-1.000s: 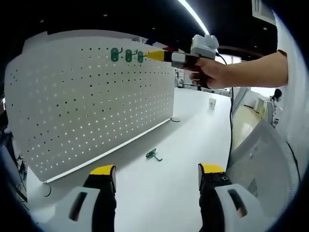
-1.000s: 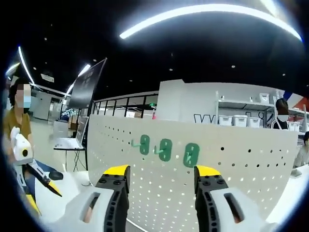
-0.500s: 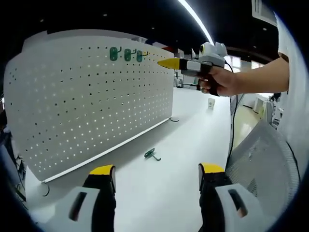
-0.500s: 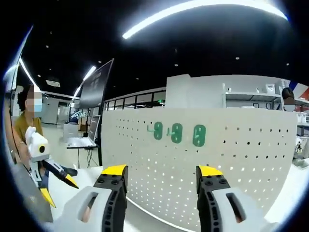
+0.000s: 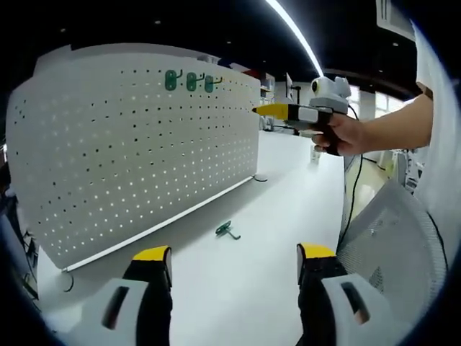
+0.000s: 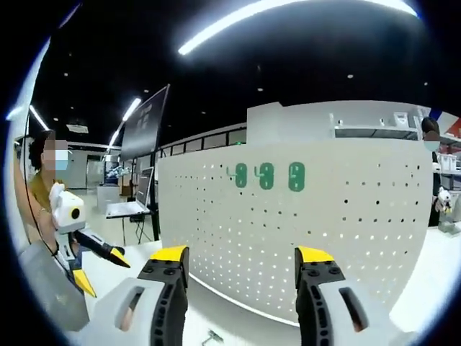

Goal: Insert the hook assembly into the mounting plate slot until the hook locks in place.

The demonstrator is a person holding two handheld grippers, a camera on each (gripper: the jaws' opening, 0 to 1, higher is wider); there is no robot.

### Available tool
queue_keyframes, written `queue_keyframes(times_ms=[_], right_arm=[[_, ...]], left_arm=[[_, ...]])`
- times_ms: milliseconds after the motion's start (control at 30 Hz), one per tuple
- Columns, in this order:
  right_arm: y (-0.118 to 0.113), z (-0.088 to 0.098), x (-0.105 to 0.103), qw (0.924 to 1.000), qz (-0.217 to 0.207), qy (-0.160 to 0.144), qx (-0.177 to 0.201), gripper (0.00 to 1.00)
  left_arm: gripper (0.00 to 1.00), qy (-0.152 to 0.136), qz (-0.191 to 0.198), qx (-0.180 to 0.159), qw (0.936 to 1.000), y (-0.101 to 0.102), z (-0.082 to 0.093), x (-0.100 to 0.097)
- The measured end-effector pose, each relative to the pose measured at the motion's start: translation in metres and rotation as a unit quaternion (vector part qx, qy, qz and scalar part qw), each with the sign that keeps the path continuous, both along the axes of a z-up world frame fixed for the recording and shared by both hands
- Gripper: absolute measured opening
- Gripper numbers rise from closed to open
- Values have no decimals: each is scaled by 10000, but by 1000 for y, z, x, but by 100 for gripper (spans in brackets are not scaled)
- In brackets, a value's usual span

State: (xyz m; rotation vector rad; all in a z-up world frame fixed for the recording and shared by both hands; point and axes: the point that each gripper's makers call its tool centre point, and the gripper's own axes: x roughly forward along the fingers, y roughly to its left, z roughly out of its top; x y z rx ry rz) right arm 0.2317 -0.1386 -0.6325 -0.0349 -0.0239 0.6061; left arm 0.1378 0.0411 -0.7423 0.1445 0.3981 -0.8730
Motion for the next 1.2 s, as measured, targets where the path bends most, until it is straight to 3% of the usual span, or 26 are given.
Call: queue_keyframes(times_ms=[1200], right_arm=[[-11, -56, -54, 9959, 481, 769, -63, 57]], left_arm=[[73, 69, 74, -89, 9999, 4, -4, -1]])
